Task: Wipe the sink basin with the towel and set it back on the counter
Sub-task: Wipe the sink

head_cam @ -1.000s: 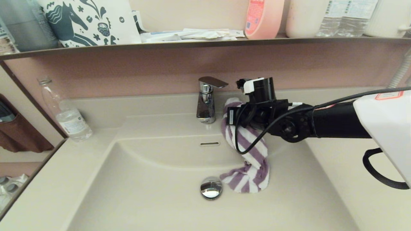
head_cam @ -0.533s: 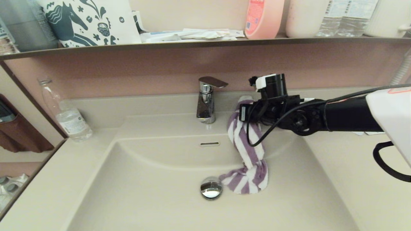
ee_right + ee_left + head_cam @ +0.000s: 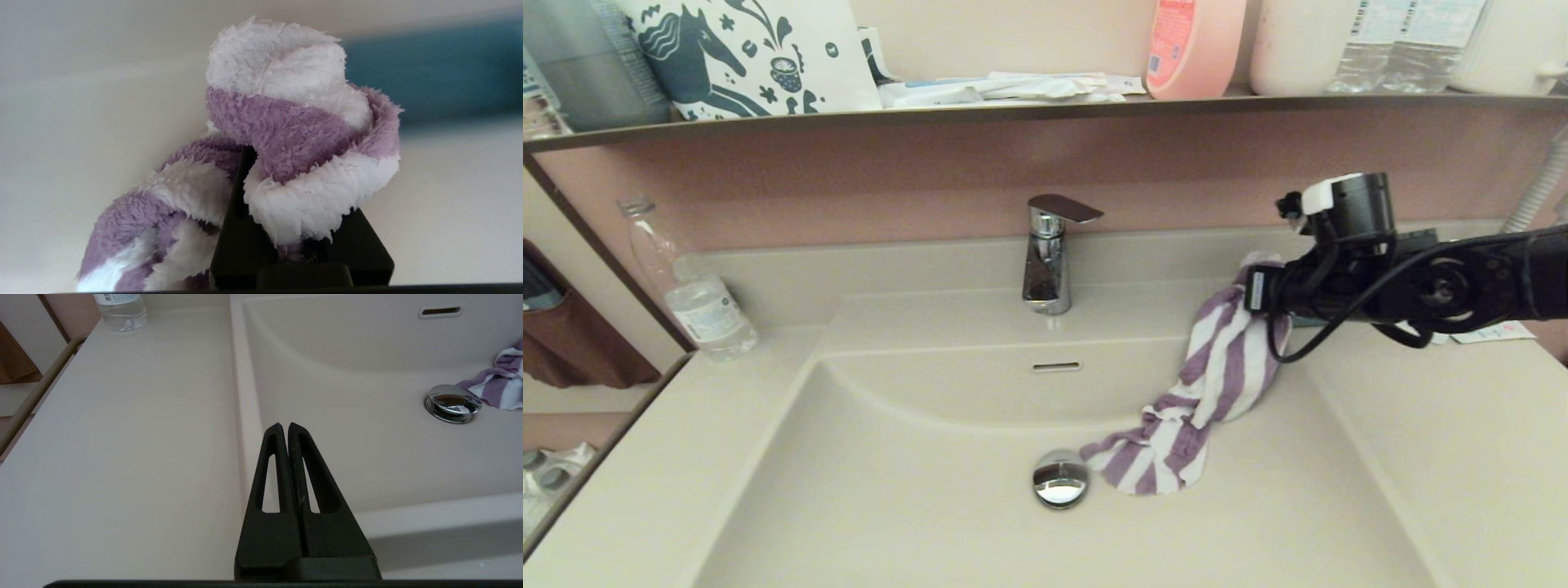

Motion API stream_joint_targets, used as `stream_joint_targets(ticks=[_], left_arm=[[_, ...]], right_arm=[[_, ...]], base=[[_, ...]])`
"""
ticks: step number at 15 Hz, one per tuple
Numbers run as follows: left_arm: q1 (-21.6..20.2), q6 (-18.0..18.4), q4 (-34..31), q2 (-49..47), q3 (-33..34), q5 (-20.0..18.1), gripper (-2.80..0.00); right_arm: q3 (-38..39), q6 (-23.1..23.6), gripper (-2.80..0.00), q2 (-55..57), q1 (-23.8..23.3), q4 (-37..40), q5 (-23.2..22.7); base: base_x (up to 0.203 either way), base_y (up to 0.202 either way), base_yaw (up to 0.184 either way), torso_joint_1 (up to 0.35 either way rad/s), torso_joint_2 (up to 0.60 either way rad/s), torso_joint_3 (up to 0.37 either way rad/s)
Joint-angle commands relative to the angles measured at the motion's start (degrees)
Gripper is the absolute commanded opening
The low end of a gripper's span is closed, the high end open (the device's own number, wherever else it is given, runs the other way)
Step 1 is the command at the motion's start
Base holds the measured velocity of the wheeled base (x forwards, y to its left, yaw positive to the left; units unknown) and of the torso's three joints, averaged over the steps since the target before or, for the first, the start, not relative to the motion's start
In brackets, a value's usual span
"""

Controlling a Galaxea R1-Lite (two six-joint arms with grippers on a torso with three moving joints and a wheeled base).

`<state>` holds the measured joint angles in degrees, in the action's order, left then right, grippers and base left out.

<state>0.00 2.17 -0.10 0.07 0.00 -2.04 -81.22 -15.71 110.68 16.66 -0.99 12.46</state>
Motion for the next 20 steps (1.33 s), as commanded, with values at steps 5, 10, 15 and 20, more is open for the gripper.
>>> stream_joint_targets(ticks=[5,10,15,20], left_arm=[[0.00,0.02,0.01,-0.07,0.00,0.02,-2.80],[0.00,0.02,0.01,-0.07,0.00,0.02,-2.80],[0.00,0.02,0.01,-0.07,0.00,0.02,-2.80],[0.00,0.02,0.01,-0.07,0.00,0.02,-2.80]], right_arm=[[5.67,-0.21,-2.80,-22.30,-0.56,18.77,-0.29],[1.34,5.03,-2.80,-33.00,-3.87,34.18,4.60],[-1.13,20.60,-2.80,-35.92,-21.26,34.43,4.05],[-0.08,27.39,-2.80,-36.06,-35.22,36.03,-4.89]], base=[[0.000,0.000,0.000,0.000,0.00,0.000],[0.000,0.000,0.000,0.000,0.00,0.000],[0.000,0.000,0.000,0.000,0.00,0.000],[0.000,0.000,0.000,0.000,0.00,0.000]])
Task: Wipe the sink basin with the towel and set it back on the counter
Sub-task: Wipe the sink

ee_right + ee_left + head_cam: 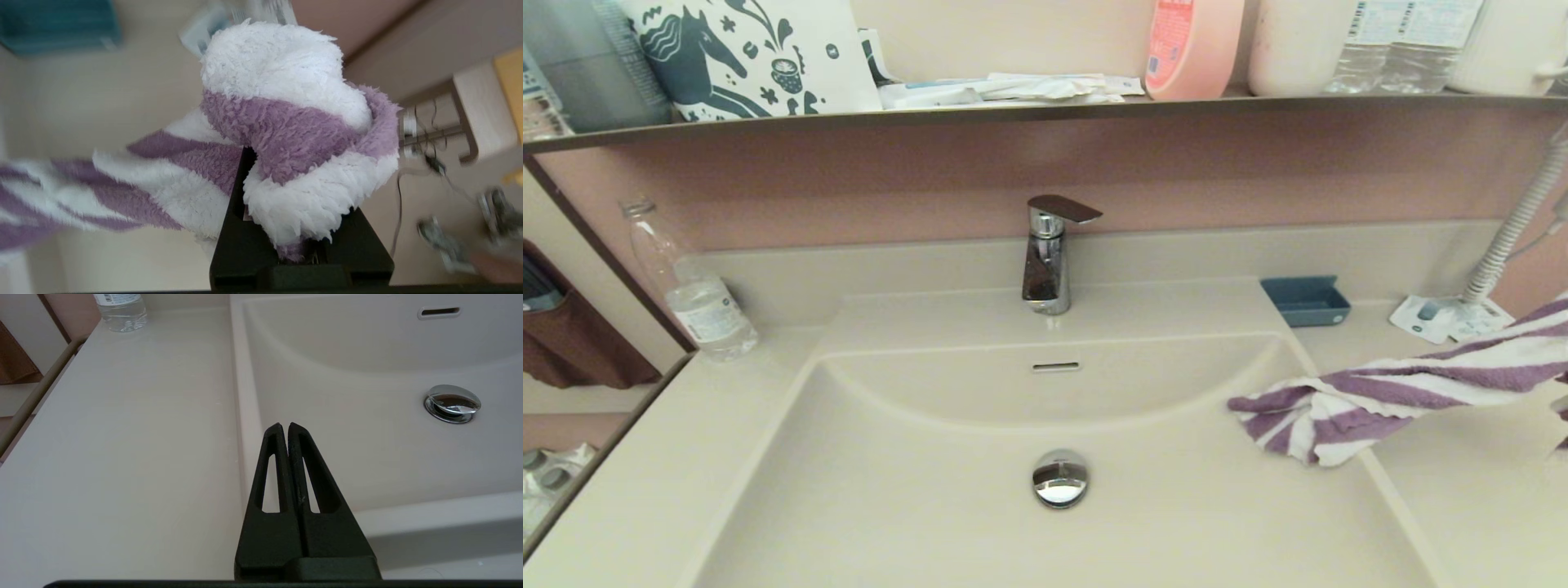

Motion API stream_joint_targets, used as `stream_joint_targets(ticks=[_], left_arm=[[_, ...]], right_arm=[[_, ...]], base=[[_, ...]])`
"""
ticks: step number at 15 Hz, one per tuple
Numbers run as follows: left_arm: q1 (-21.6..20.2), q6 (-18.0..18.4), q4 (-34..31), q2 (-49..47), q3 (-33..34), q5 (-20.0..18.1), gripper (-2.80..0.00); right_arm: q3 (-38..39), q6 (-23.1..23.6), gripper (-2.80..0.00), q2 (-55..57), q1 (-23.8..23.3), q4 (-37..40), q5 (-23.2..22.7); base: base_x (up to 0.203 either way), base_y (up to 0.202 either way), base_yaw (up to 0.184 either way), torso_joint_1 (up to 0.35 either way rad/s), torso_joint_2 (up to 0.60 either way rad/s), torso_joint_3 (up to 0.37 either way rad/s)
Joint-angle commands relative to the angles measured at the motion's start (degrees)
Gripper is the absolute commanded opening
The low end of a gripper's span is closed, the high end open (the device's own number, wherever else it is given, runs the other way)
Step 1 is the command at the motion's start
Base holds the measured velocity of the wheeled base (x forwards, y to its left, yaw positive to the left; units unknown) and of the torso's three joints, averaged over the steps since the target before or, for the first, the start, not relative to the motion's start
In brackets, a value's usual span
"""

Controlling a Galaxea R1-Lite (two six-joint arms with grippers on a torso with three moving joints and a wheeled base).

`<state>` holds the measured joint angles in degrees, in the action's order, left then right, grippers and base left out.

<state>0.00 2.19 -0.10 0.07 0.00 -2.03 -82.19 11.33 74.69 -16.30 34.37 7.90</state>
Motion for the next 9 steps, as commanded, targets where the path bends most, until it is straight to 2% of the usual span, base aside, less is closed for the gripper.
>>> stream_joint_targets(ticks=[1,4,9], left_arm=[[0.00,0.00,0.01,-0.07,0.00,0.01,-2.80],[0.00,0.00,0.01,-0.07,0.00,0.00,-2.80],[0.00,0.00,0.01,-0.07,0.00,-0.03,-2.80]], right_arm=[[1.27,1.20,-2.80,0.30,-3.36,1.35,-0.18],[1.47,4.00,-2.80,2.91,-10.08,1.71,-0.10],[-2.09,4.85,-2.80,7.57,-15.23,0.97,-0.32]], base=[[0.000,0.000,0.000,0.000,0.00,0.000],[0.000,0.000,0.000,0.000,0.00,0.000],[0.000,0.000,0.000,0.000,0.00,0.000]])
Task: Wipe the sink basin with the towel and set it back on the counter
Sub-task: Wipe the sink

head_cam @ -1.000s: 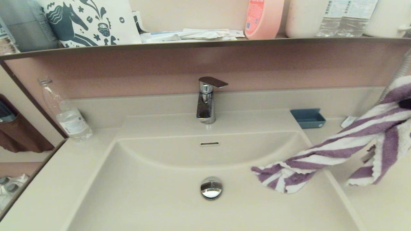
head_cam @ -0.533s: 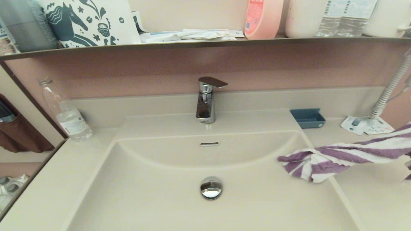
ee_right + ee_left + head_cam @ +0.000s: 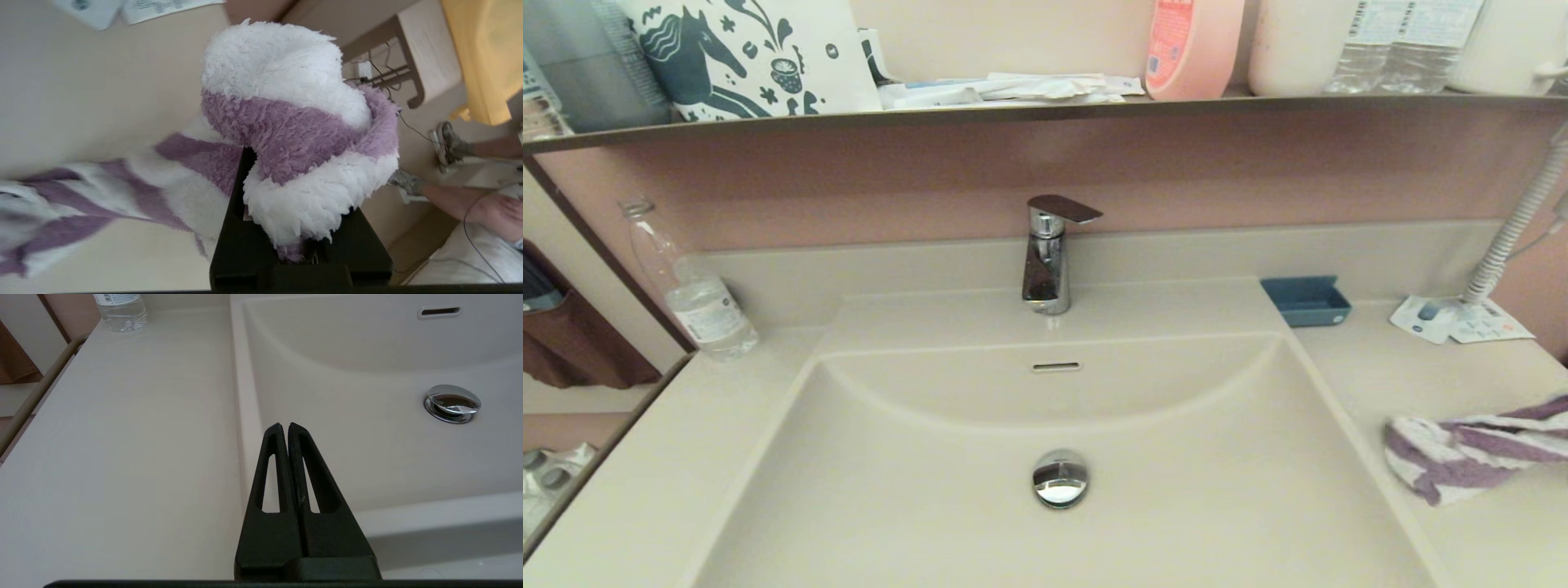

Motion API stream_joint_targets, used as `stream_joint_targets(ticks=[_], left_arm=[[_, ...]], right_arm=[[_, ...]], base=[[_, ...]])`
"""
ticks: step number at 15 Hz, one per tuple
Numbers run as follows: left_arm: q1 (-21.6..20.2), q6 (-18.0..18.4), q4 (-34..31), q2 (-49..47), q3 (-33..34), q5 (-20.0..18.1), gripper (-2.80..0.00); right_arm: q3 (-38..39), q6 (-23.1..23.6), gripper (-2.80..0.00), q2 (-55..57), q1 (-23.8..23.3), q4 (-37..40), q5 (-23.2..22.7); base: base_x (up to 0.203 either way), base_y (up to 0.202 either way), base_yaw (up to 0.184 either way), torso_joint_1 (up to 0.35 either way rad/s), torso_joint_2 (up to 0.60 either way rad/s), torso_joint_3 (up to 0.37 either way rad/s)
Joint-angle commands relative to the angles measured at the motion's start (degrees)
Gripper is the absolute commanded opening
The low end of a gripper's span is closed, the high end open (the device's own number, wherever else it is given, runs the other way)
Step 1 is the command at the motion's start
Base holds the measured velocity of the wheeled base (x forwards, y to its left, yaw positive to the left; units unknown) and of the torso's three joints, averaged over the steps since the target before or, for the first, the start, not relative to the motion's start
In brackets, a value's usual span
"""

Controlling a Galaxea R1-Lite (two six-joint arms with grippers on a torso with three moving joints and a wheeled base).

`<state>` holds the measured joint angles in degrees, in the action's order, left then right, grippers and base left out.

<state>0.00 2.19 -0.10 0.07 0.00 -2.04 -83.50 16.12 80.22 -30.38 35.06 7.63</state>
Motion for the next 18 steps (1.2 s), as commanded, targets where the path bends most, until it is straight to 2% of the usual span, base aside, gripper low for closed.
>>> stream_joint_targets(ticks=[1,4,10,13,14,15,18], left_arm=[[0.00,0.00,0.01,-0.07,0.00,0.01,-2.80],[0.00,0.00,0.01,-0.07,0.00,0.01,-2.80],[0.00,0.00,0.01,-0.07,0.00,-0.02,-2.80],[0.08,0.00,0.01,-0.07,0.00,0.01,-2.80],[0.00,0.00,0.01,-0.07,0.00,0.01,-2.80],[0.00,0.00,0.01,-0.07,0.00,-0.01,-2.80],[0.00,0.00,0.01,-0.07,0.00,-0.02,-2.80]], right_arm=[[-0.85,0.12,-2.80,2.19,-1.32,0.33,-0.07],[2.66,0.06,-2.80,0.80,-1.07,1.32,-1.62],[14.21,-0.12,-2.80,-2.48,3.45,1.63,-2.77],[17.19,0.55,-2.80,-1.37,3.16,1.52,-8.10],[19.02,1.38,-1.54,-0.84,3.07,0.91,-8.57],[20.43,1.72,0.00,-0.29,3.06,-0.36,-8.73],[21.62,1.81,0.00,1.00,2.97,-1.76,-8.69]], base=[[0.000,0.000,0.000,0.000,0.00,0.000],[0.000,0.000,0.000,0.000,0.00,0.000],[0.000,0.000,0.000,0.000,0.00,0.000],[0.000,0.000,0.000,0.000,0.00,0.000],[0.000,0.000,0.000,0.000,0.00,0.000],[0.000,0.000,0.000,0.000,0.00,0.000],[0.000,0.000,0.000,0.000,0.00,0.000]])
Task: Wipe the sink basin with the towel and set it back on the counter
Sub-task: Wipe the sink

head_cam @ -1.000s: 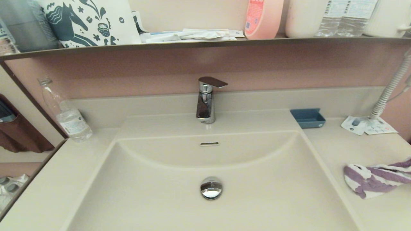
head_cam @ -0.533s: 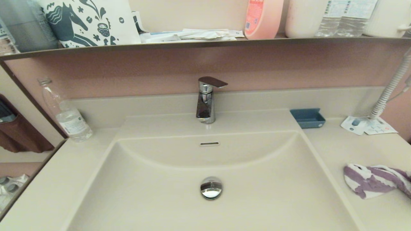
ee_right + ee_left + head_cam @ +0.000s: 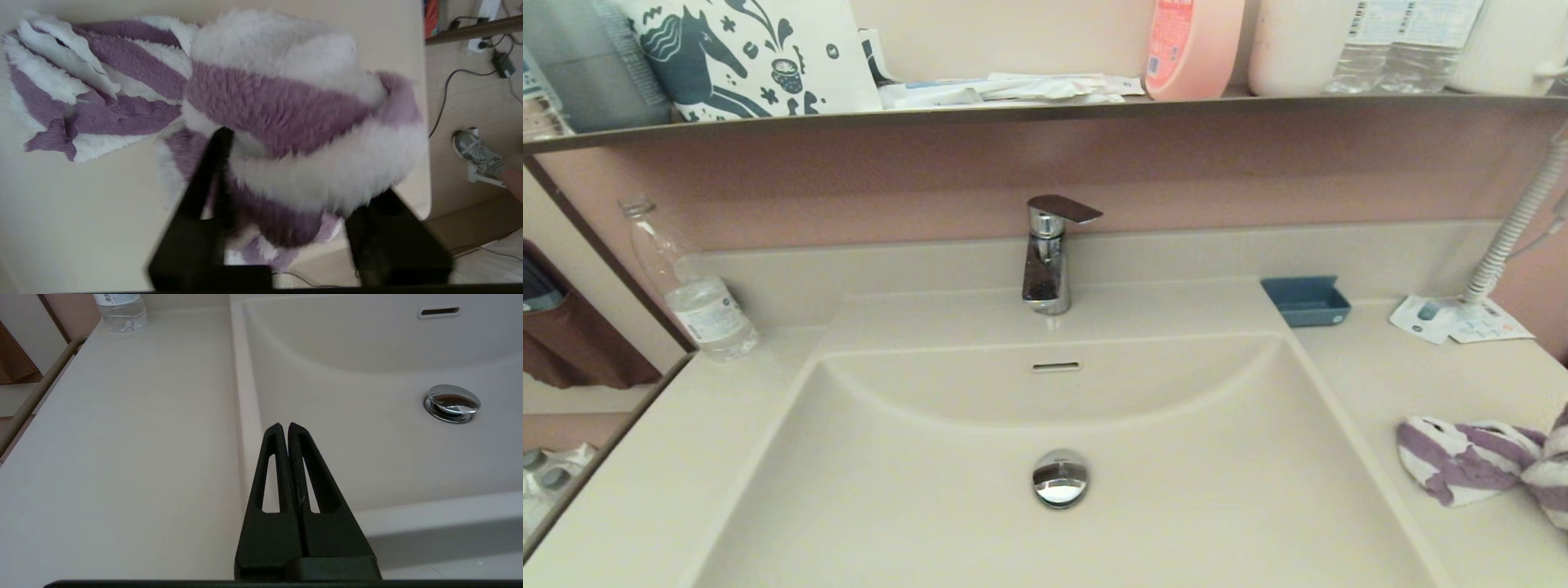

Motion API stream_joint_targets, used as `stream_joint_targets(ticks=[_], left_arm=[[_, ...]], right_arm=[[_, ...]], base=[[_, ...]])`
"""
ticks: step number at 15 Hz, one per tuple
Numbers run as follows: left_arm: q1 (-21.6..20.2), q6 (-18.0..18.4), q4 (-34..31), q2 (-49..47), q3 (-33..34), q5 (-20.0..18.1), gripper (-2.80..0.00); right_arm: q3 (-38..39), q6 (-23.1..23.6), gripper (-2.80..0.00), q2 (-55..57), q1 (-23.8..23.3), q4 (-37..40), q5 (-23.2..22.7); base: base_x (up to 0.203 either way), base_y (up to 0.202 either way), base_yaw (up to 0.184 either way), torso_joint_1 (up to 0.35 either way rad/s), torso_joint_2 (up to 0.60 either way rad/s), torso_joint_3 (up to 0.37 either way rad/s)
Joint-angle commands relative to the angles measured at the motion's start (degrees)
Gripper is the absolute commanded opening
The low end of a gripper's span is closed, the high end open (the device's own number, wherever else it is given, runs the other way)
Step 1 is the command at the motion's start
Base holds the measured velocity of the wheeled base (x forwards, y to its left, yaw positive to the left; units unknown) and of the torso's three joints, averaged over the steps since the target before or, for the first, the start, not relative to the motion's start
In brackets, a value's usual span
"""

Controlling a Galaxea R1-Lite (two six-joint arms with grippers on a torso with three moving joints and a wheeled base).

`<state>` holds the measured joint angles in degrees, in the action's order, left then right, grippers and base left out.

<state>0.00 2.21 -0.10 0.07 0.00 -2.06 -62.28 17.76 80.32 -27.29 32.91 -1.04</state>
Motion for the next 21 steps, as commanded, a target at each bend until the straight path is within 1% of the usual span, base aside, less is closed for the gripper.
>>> stream_joint_targets(ticks=[1,3,4,6,8,9,10,11,12,16,17,18,19,21], left_arm=[[0.00,-0.01,0.01,-0.07,0.00,0.03,-2.80],[0.00,-0.01,0.01,-0.07,0.00,0.04,-2.80],[0.00,-0.01,0.01,-0.07,0.00,-0.01,-2.80],[0.00,-0.01,0.01,-0.07,0.00,0.03,-2.80],[0.00,-0.01,0.01,-0.07,0.00,0.03,-2.80],[0.00,-0.01,0.01,-0.07,0.00,0.04,-2.80],[0.00,-0.01,0.01,-0.07,0.00,0.03,-2.80],[0.00,-0.01,0.01,-0.07,0.00,0.04,-2.80],[0.00,-0.01,0.01,-0.07,0.00,0.03,-2.80],[0.00,-0.01,0.01,-0.07,0.00,0.03,-2.80],[0.00,-0.01,0.01,-0.07,0.00,0.04,-2.80],[0.00,-0.01,0.01,-0.07,0.00,0.04,-2.80],[0.00,-0.01,0.01,-0.07,0.00,0.04,-2.80],[0.00,-0.01,0.01,-0.07,0.00,-0.05,-2.80]], right_arm=[[0.02,0.24,0.00,0.86,-0.21,1.52,-0.10],[-2.93,0.20,0.00,0.76,-0.36,4.98,-0.39],[-5.80,0.18,0.00,0.68,-0.46,8.73,-1.39],[-14.56,0.12,0.00,0.65,-1.29,17.53,-5.66],[-23.05,0.03,0.00,1.32,-1.89,25.23,-8.25],[-25.53,-0.05,0.00,1.61,-2.05,27.67,-8.95],[-26.31,-0.09,0.00,1.72,-2.11,28.59,-9.40],[-26.18,-0.18,-1.13,1.56,-2.06,28.70,-9.53],[-26.05,-0.18,-2.80,1.51,-1.98,28.64,-9.65],[-26.04,-0.36,-2.80,0.87,-1.62,28.61,-12.03],[-25.96,-1.04,-2.80,0.16,-0.31,28.57,-13.36],[-25.86,-3.60,-2.80,-1.30,2.18,28.49,-16.23],[-25.82,-7.13,-2.80,-2.83,5.44,28.46,-18.62],[-25.79,-14.08,-2.80,-6.52,14.01,28.43,-20.10]], base=[[0.000,0.000,0.000,0.000,0.00,0.000],[0.000,0.000,0.000,0.000,0.00,0.000],[0.000,0.000,0.000,0.000,0.00,0.000],[0.000,0.000,0.000,0.000,0.00,0.000],[0.000,0.000,0.000,0.000,0.00,0.000],[0.000,0.000,0.000,0.000,0.00,0.000],[0.000,0.000,0.000,0.000,0.00,0.000],[0.000,0.000,0.000,0.000,0.00,0.000],[0.000,0.000,0.000,0.000,0.00,0.000],[0.000,0.000,0.000,0.000,0.00,0.000],[0.000,0.000,0.000,0.000,0.00,0.000],[0.000,0.000,0.000,0.000,0.00,0.000],[0.000,0.000,0.000,0.000,0.00,0.000],[0.000,0.000,0.000,0.000,0.00,0.000]])
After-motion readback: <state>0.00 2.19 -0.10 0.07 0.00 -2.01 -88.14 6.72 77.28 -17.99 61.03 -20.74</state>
